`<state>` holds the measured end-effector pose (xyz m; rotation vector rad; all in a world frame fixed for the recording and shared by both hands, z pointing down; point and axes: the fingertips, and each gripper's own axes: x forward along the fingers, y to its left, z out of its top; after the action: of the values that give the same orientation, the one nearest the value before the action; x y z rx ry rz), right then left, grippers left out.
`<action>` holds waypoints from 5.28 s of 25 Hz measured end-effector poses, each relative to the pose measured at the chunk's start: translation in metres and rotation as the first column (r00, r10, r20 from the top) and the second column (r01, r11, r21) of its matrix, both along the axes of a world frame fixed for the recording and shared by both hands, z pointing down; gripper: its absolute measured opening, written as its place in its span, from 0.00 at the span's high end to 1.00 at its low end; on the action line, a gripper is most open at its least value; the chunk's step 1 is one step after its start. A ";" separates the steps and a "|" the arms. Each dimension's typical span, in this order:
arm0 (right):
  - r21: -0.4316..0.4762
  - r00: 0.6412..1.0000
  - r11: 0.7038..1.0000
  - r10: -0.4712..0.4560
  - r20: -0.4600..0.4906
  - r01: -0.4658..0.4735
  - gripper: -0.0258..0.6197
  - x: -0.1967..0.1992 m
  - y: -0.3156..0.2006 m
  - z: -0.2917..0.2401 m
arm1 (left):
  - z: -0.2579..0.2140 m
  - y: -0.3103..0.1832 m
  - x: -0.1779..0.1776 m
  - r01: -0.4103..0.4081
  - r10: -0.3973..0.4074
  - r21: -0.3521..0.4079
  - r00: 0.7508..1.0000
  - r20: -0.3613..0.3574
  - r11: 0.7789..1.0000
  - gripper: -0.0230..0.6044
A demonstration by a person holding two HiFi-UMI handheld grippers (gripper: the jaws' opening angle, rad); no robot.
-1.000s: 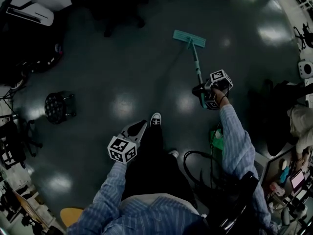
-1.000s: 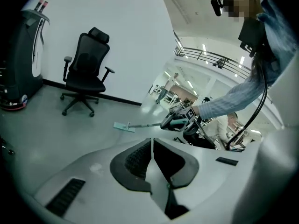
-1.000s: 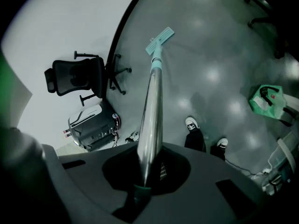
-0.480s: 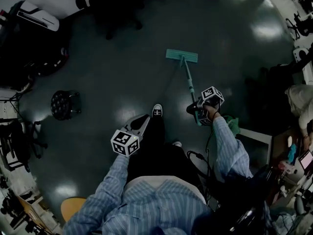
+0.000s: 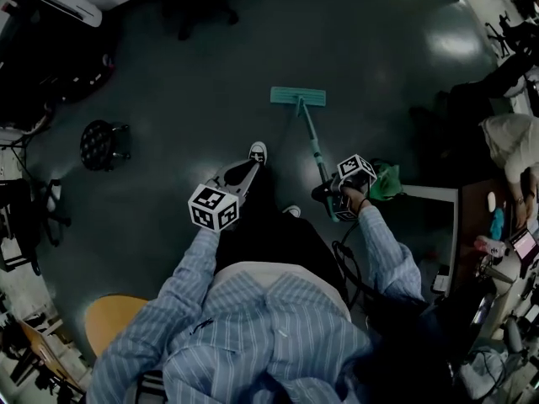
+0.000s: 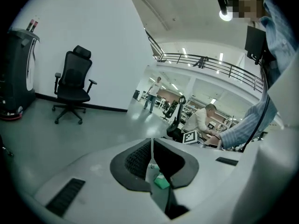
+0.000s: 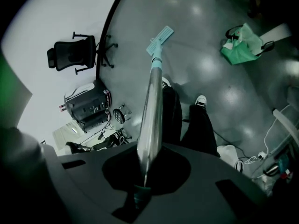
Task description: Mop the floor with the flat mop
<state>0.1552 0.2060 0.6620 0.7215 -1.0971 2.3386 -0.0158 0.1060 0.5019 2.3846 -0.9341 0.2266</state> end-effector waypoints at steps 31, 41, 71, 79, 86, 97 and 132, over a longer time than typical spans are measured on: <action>-0.072 0.988 0.985 -0.155 0.020 0.156 0.93 0.042 0.235 -0.047 | -0.016 0.083 0.031 -0.141 0.140 0.054 0.990 0.025 0.988 0.93; -0.069 0.988 0.986 -0.152 0.032 0.154 0.93 0.044 0.204 -0.040 | -0.004 0.064 0.040 -0.150 0.148 0.037 0.988 0.045 0.988 0.93; -0.046 0.992 0.992 -0.119 0.036 0.120 0.93 -0.040 -0.254 0.014 | 0.065 -0.215 -0.042 -0.049 0.058 -0.160 0.997 0.057 0.986 0.93; -0.005 0.996 0.996 -0.084 -0.015 0.084 0.93 -0.047 -0.418 0.039 | 0.079 -0.302 -0.040 -0.067 0.074 -0.170 0.997 0.032 0.983 0.93; 0.024 0.996 0.998 -0.060 -0.070 0.061 0.93 -0.030 -0.535 0.079 | 0.103 -0.336 -0.040 -0.048 0.053 -0.202 0.998 0.021 0.978 0.93; 0.090 0.990 0.990 0.117 -0.080 -0.110 0.93 -0.024 -0.693 0.106 | 0.155 -0.308 -0.056 0.023 -0.016 -0.351 1.000 0.022 0.936 0.93; 0.021 0.997 0.998 0.057 -0.044 -0.056 0.93 -0.014 -0.282 0.040 | 0.076 -0.163 -0.018 -0.089 0.094 -0.181 0.995 0.018 0.979 0.93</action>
<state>0.1408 -0.0761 0.7017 0.8179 -1.0957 2.3496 -0.0338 -0.0571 0.5784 2.2635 -0.7817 0.3635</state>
